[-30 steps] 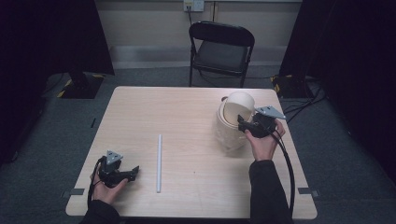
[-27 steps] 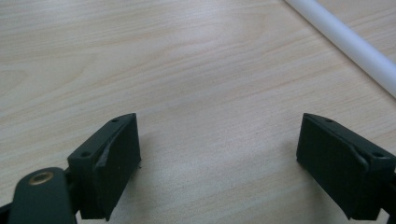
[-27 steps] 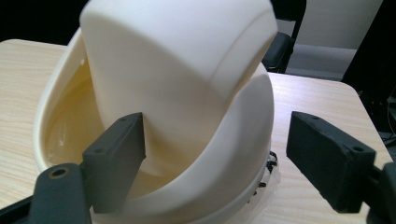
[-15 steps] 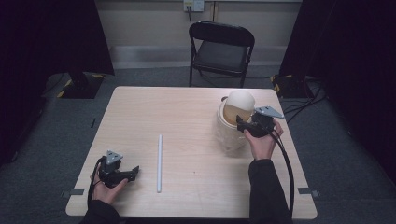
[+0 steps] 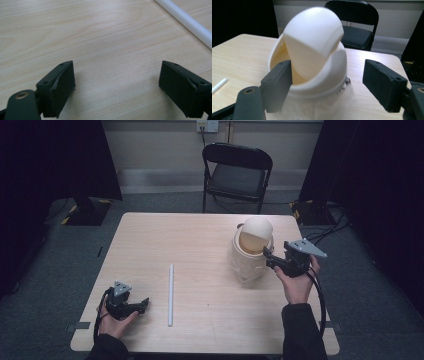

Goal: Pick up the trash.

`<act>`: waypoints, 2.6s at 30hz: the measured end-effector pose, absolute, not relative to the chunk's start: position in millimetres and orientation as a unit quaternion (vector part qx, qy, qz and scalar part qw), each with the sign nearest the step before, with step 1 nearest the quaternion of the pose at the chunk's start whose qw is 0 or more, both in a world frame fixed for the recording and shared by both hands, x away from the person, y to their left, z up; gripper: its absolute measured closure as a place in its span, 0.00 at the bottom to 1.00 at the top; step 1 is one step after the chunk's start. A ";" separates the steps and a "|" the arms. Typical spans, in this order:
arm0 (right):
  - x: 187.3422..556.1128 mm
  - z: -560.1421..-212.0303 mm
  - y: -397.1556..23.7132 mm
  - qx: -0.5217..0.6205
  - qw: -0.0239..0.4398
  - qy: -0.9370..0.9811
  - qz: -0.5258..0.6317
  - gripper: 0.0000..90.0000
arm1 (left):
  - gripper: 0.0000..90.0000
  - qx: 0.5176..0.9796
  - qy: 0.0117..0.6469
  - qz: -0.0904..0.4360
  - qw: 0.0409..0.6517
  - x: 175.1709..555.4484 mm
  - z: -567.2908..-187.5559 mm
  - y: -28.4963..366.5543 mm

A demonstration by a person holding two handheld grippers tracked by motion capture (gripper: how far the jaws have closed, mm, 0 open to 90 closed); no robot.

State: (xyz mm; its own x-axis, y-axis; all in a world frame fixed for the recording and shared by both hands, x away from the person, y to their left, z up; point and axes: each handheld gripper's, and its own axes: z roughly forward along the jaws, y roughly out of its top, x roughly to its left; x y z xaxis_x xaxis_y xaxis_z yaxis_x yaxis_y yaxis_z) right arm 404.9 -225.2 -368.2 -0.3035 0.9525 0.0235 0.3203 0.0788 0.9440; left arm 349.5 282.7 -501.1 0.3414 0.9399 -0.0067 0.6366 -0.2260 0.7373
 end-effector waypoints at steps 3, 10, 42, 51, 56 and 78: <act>391.8 -380.5 -234.3 0.486 0.320 0.664 0.470 0.26 | 0.14 0.749 0.526 0.229 0.332 349.5 -501.1 282.7; 378.6 -421.8 -245.9 0.501 0.279 0.687 0.446 0.28 | 0.19 0.747 0.527 0.228 0.335 348.5 -500.7 285.4; 368.8 -498.5 -280.4 0.544 0.235 0.728 0.345 0.30 | 0.49 0.712 0.480 0.261 0.442 359.7 -436.8 256.4; 368.8 -498.6 -279.5 0.542 0.238 0.731 0.341 0.30 | 0.50 0.719 0.464 0.252 0.452 372.8 -428.7 235.9; 368.9 -498.8 -277.9 0.536 0.245 0.736 0.332 0.30 | 0.51 0.733 0.460 0.244 0.437 378.6 -435.9 223.1; 368.9 -498.7 -277.8 0.536 0.245 0.737 0.331 0.30 | 0.74 0.776 0.483 0.205 0.350 399.5 -485.2 194.9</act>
